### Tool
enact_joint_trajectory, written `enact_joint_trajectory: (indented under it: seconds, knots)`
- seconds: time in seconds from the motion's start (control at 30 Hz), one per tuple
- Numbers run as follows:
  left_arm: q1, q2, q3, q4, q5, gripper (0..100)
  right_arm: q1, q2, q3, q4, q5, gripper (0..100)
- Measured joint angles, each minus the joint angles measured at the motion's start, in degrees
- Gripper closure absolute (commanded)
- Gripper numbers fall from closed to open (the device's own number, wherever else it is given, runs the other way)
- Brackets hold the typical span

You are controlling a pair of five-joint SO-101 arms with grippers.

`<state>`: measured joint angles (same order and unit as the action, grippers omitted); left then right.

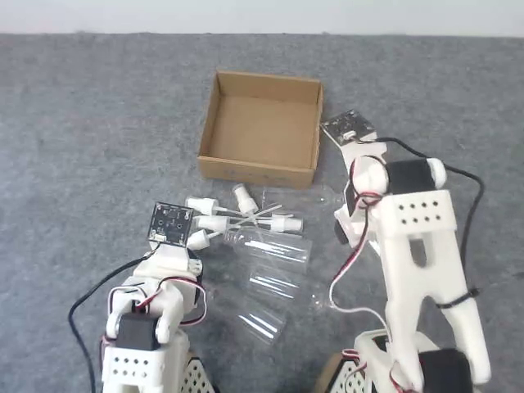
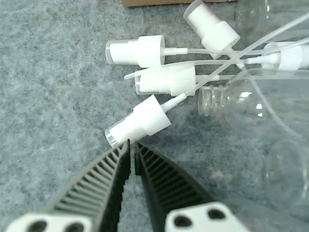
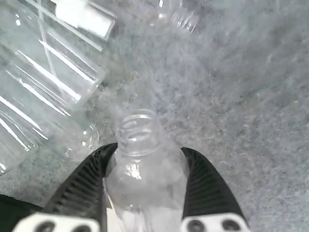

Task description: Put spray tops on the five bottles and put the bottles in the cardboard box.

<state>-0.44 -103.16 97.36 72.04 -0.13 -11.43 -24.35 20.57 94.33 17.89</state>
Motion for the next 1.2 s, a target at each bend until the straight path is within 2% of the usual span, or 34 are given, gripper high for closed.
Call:
enact_joint_trajectory:
  seconds: [0.13,0.3,0.43,0.57,0.8,1.1,1.2]
  knots:
    - [0.00,0.00,0.00,0.00,0.00,99,0.00,-1.32,0.00,0.09,-0.62,98.8]
    - [0.09,0.00,0.00,0.00,0.00,99,0.00,-5.45,0.00,0.18,-6.86,98.8]
    - [0.09,0.00,0.00,0.00,0.00,99,0.00,-11.34,0.00,-0.35,-8.53,98.8]
    - [0.09,0.00,0.00,0.00,0.00,99,-0.09,-17.76,2.73,-5.36,-8.79,98.9]
    - [0.09,0.00,0.00,0.00,0.00,99,-0.09,-28.40,16.62,-17.32,-8.79,98.9]
    - [0.09,0.00,0.00,0.00,0.00,99,0.00,-33.85,25.05,-25.76,-8.88,98.9]
    - [0.09,0.00,0.00,0.00,0.00,99,-0.09,-37.45,30.07,-30.42,-12.22,98.9]
